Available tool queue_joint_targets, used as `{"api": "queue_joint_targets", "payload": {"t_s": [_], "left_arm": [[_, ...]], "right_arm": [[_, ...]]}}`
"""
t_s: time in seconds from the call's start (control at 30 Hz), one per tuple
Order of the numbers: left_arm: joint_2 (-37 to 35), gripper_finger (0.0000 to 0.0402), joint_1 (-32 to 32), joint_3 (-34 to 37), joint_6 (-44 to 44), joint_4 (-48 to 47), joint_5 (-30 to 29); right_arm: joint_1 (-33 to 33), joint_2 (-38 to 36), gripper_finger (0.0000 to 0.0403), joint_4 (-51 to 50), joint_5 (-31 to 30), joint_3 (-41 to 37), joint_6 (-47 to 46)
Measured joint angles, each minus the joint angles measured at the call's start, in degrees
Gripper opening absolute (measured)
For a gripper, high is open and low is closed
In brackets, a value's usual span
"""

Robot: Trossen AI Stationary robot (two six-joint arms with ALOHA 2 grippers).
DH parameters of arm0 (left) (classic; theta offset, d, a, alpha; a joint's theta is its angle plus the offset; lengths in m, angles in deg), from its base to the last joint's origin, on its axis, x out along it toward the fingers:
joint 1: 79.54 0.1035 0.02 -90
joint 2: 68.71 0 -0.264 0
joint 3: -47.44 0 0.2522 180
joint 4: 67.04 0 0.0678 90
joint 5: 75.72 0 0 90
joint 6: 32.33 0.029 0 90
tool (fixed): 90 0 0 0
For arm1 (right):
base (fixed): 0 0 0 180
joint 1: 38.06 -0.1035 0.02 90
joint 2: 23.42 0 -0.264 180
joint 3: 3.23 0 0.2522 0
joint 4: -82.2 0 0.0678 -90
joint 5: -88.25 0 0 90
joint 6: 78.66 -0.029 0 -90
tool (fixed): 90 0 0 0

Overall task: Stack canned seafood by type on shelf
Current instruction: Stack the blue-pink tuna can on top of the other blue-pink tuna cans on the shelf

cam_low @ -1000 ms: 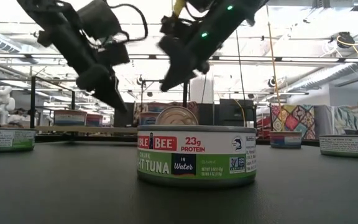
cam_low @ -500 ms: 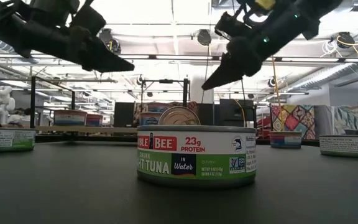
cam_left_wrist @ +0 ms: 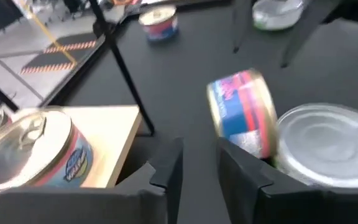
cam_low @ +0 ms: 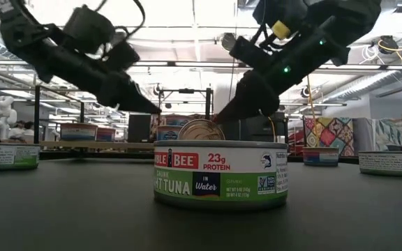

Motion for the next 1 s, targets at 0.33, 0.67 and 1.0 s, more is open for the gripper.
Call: {"api": "queue_joint_targets", "payload": {"t_s": [0.33,0.67,1.0], "left_arm": [[11.3,0.0123,4.7,-6.5,0.0,0.0,2.0],[19.0,0.0123,4.7,-10.6,0.4,-0.2,5.4],[20.1,0.0123,4.7,-12.0,0.4,-0.2,6.5]], "right_arm": [[3.1,2.2,0.0204,1.9,0.0,0.0,-1.2],[4.5,2.3,0.0074,1.9,5.4,0.0,-0.1],[4.9,3.9,0.0003,4.5,7.3,0.0,-1.4]]}}
